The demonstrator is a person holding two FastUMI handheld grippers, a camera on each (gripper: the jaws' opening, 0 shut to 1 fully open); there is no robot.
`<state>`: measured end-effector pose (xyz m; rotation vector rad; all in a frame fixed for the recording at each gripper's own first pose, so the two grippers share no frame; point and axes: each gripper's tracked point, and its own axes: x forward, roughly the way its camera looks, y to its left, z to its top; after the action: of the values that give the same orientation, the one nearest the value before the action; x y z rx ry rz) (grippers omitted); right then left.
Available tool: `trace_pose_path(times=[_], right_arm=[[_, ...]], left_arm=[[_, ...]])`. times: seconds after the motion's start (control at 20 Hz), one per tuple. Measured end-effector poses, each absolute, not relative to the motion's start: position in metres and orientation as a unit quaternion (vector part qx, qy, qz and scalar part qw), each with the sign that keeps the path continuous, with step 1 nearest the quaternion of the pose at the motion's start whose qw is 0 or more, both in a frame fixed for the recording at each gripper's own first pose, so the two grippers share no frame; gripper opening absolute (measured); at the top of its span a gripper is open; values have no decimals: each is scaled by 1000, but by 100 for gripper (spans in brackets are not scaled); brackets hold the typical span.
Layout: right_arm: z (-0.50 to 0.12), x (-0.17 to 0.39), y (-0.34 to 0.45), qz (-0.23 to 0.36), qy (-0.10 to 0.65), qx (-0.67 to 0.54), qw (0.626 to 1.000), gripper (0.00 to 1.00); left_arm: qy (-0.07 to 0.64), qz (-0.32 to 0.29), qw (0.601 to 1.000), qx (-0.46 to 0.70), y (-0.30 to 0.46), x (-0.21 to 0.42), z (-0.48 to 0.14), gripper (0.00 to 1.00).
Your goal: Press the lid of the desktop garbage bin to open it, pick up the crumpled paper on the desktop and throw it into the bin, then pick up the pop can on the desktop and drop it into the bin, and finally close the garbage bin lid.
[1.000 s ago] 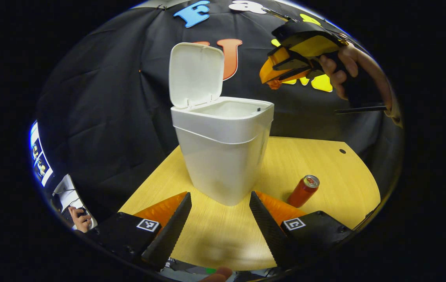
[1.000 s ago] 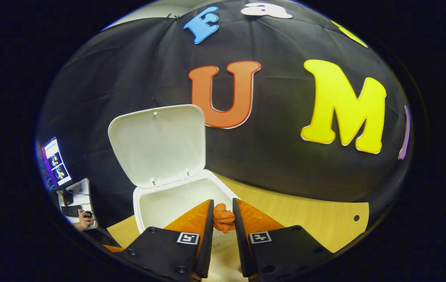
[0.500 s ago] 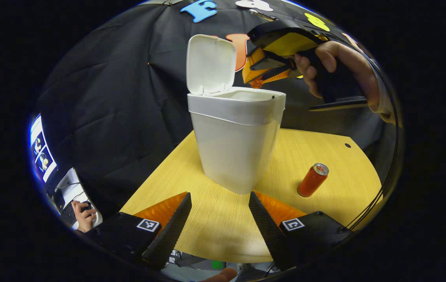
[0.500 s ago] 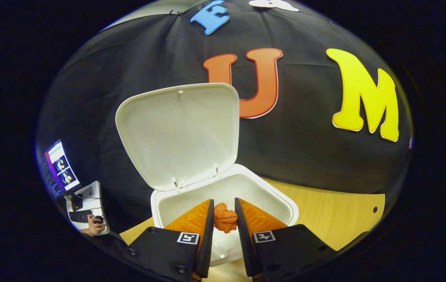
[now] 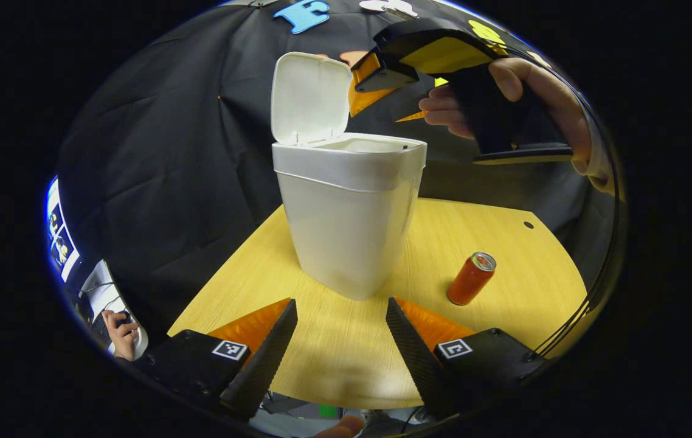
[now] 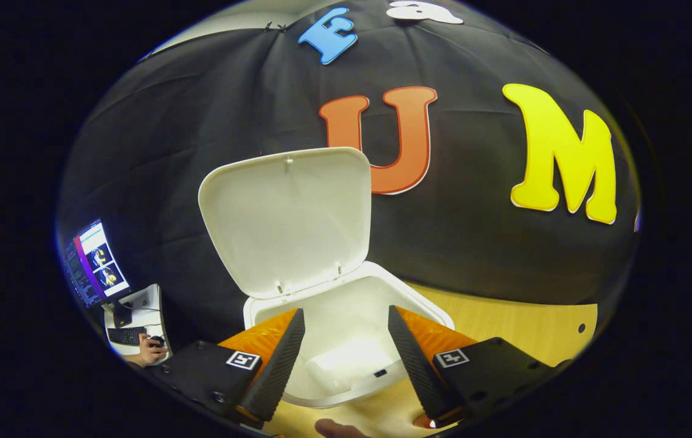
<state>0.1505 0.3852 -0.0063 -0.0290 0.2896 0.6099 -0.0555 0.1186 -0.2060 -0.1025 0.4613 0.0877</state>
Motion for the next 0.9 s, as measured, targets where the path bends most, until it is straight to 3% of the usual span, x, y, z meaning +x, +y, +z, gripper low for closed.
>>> trace_pose_path(times=[0.1, 0.5, 0.9], right_arm=[[13, 145, 375, 300, 120, -6, 946, 95], [74, 115, 294, 265, 37, -21, 963, 95], [60, 111, 194, 182, 45, -1, 982, 95]], left_arm=[[222, 27, 973, -52, 108, -50, -204, 98], [180, -63, 981, -18, 40, -17, -203, 98], [177, -118, 977, 5, -35, 5, -241, 98]])
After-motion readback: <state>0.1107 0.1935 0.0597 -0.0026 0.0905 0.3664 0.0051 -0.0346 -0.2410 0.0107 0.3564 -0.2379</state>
